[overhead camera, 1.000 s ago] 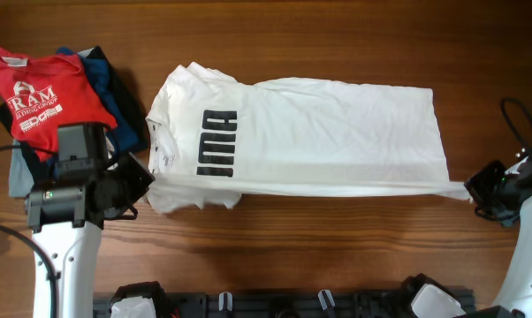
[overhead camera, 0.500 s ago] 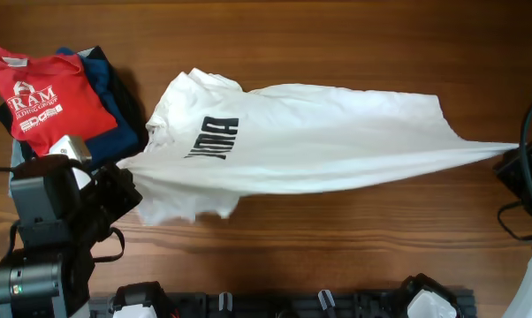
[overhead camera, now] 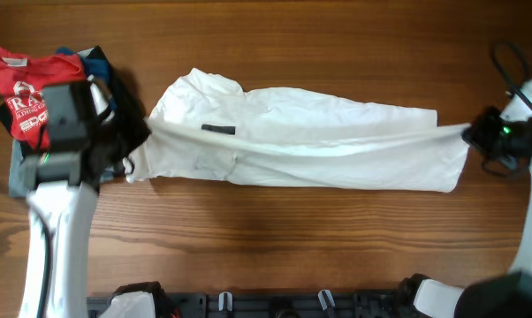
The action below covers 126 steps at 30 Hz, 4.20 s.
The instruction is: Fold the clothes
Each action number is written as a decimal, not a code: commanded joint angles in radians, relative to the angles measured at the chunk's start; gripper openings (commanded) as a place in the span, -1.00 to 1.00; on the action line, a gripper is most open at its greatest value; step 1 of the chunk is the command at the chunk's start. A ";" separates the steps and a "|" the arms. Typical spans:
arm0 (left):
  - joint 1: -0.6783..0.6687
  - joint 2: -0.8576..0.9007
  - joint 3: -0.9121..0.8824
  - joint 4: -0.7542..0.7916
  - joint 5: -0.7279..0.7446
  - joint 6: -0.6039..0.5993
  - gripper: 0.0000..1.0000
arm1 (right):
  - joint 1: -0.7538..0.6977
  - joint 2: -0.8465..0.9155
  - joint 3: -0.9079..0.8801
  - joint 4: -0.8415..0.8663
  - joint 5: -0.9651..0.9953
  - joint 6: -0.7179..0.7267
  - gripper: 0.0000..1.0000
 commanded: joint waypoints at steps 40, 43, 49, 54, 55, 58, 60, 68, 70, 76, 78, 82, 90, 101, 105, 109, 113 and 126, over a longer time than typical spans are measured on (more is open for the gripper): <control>-0.105 0.792 0.921 -0.877 -0.028 0.229 -0.92 | 0.186 0.633 0.923 -0.571 0.365 0.031 -0.91; -0.105 0.791 0.794 -0.876 -0.047 0.234 -0.92 | 0.186 0.616 0.812 -0.570 0.363 0.032 -0.91; -0.106 0.775 0.567 -0.827 -0.087 0.237 -0.92 | 0.186 0.590 0.544 -0.553 0.363 0.033 -0.91; -0.105 0.738 0.371 -0.731 -0.087 0.236 -0.92 | 0.179 0.528 0.321 -0.459 0.371 0.040 -0.91; -0.105 0.724 0.334 -0.714 -0.087 0.235 -0.92 | 0.173 0.506 0.272 -0.431 0.371 0.044 -0.91; -0.105 0.653 0.208 -0.641 -0.087 0.227 -0.92 | 0.132 0.420 0.113 -0.348 0.371 0.074 -0.91; -0.105 0.613 0.163 -0.611 -0.088 0.203 -0.92 | 0.095 0.361 0.042 -0.311 0.370 0.099 -0.91; -0.105 0.384 0.044 -0.535 -0.151 0.058 -0.92 | -0.116 0.120 -0.082 -0.240 0.337 0.163 -0.91; -0.105 0.343 0.042 -0.536 -0.169 0.040 -0.92 | -0.140 0.091 -0.083 -0.241 0.333 0.163 -0.91; -0.105 0.259 0.042 -0.579 -0.168 0.040 -0.92 | -0.147 0.068 -0.088 -0.250 0.341 0.163 -0.91; -0.105 0.247 0.042 -0.587 -0.168 0.039 -0.92 | -0.147 0.068 -0.097 -0.248 0.344 0.164 -0.91; -0.105 0.231 0.042 -0.610 -0.168 0.035 -0.92 | -0.147 0.068 -0.118 -0.239 0.344 0.166 -0.91; -0.105 0.130 0.017 -0.635 -0.173 0.009 -0.92 | -0.157 0.045 -0.126 -0.238 0.386 0.218 -0.91; -0.105 0.025 -0.065 -0.472 -0.180 -0.013 -0.92 | -0.157 0.009 -0.126 -0.199 0.312 0.185 -0.91; -0.105 0.027 -0.087 -0.349 -0.180 -0.013 -0.92 | -0.141 0.014 -0.127 -0.132 0.235 0.140 -0.91; -0.105 0.039 -0.092 -0.222 -0.180 -0.014 -0.92 | -0.128 0.018 -0.127 -0.087 0.235 0.140 -0.91; -0.105 0.072 -0.092 -0.111 -0.180 -0.014 -0.92 | -0.116 0.018 -0.127 -0.048 0.234 0.140 -0.91; -0.105 0.229 -0.092 0.021 -0.180 -0.013 -0.92 | -0.089 0.020 -0.127 0.038 0.212 0.139 -0.91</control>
